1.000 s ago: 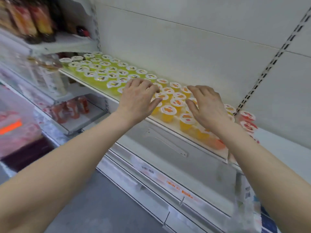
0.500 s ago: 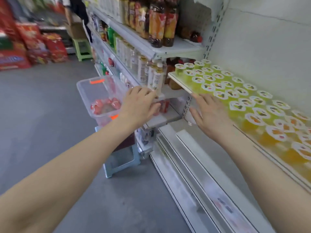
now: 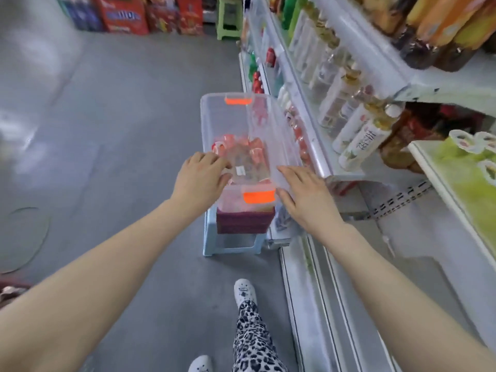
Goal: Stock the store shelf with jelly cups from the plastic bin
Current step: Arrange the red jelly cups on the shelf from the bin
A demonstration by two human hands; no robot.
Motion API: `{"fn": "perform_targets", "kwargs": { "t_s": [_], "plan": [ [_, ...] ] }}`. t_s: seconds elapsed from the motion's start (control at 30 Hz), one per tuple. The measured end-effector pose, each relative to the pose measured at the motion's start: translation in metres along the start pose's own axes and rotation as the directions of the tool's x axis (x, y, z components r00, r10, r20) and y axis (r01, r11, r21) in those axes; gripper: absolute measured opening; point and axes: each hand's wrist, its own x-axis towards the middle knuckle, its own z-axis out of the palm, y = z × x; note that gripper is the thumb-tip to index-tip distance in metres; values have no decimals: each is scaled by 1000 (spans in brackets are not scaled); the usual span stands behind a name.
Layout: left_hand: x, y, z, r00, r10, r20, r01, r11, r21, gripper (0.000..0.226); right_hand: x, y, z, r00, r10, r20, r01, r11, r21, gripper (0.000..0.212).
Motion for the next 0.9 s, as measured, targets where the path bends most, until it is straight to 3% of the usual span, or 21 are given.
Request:
{"fn": "perform_targets", "kwargs": {
  "t_s": [0.13,0.27,0.43,0.5,0.6,0.83,0.9],
  "plan": [
    [36,-30,37,992,-116,47,116,993,-10,16,71,31,46,986,-51,162,38,996,81,46],
    [66,-54,80,992,-110,59,109,994,9,14,137,55,98,918,-73,389,26,992,125,47],
    [75,-65,109,991,-133,-17,133,991,-4,16,187,69,169,699,-24,715,14,1000,20,54],
    [74,-67,113,987,-158,-1,158,987,-14,21,193,76,188,584,58,810,-29,998,-50,53],
    [71,-69,114,984,-179,19,180,984,-11,19,193,82,208,444,90,891,43,992,-122,45],
    [70,-68,113,982,-188,25,188,982,2,18,191,86,227,484,144,863,-56,989,-134,33],
    [71,-66,109,983,-183,27,182,983,39,15,192,86,223,512,157,844,-74,988,-139,44]
  ]
}}
